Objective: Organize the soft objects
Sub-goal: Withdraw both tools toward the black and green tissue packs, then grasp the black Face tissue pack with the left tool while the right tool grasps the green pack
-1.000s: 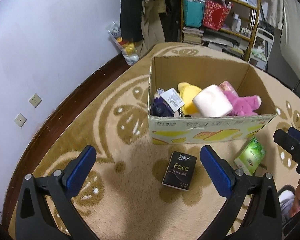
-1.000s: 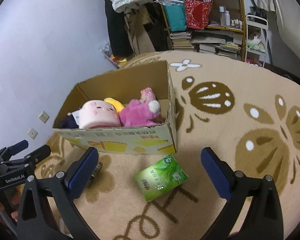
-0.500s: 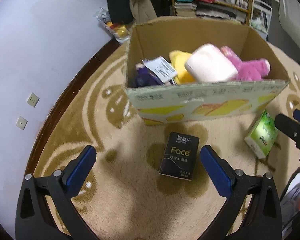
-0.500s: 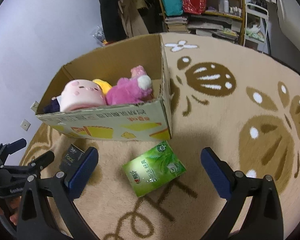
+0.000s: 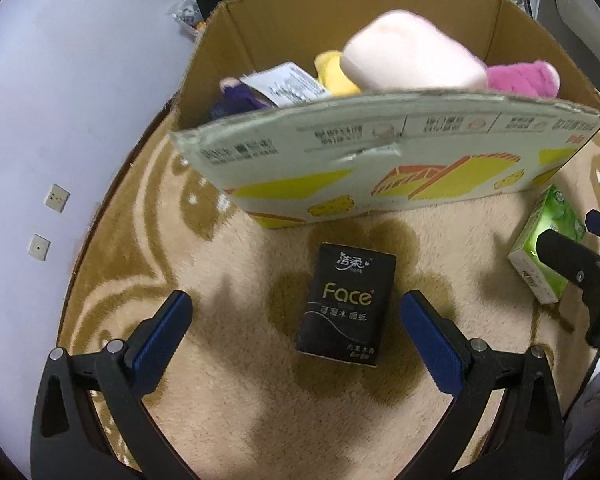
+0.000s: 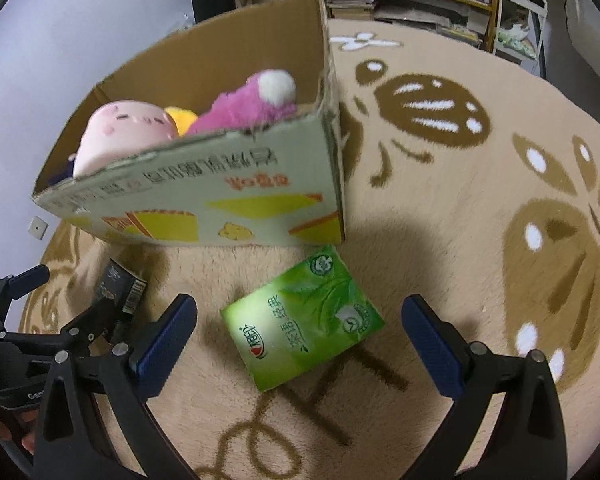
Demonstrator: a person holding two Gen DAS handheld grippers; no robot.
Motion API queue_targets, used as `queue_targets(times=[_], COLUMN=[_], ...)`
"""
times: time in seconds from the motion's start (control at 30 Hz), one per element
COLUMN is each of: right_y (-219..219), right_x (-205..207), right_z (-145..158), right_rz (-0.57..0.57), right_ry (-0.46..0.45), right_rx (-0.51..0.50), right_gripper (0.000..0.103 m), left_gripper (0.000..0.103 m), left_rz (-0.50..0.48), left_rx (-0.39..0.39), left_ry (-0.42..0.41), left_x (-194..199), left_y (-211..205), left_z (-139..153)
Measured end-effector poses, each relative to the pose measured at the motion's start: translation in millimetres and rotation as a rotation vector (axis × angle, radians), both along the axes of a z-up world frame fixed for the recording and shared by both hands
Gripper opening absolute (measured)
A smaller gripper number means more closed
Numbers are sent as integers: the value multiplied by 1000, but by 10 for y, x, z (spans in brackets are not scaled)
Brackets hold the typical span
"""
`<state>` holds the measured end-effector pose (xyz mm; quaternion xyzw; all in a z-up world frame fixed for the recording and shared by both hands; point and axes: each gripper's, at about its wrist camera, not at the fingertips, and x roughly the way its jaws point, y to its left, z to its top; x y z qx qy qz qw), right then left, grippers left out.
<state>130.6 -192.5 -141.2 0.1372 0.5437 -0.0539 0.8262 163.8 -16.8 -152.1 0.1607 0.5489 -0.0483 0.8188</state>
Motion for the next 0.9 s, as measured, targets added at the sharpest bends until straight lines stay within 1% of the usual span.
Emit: queue_targets(times=[0.43, 0.63, 0.73, 0.9], right_y=[-38, 24, 101, 256], right_x=[49, 59, 63, 26], right_z=[-244, -319, -348, -375], right_rz=[-10, 12, 23, 52], right_ry=[82, 91, 93, 96], right_rx=[-6, -37, -40, -61], right_gripper=[103, 103, 103, 103], left_gripper=[103, 103, 103, 103], left_rz=[13, 11, 16, 24], left_rx=[31, 42, 53, 43], left_ry=[67, 70, 59, 68], left_x=[82, 57, 61, 83], left_y=[-58, -79, -78, -58], left_z=[-237, -268, -277, -300])
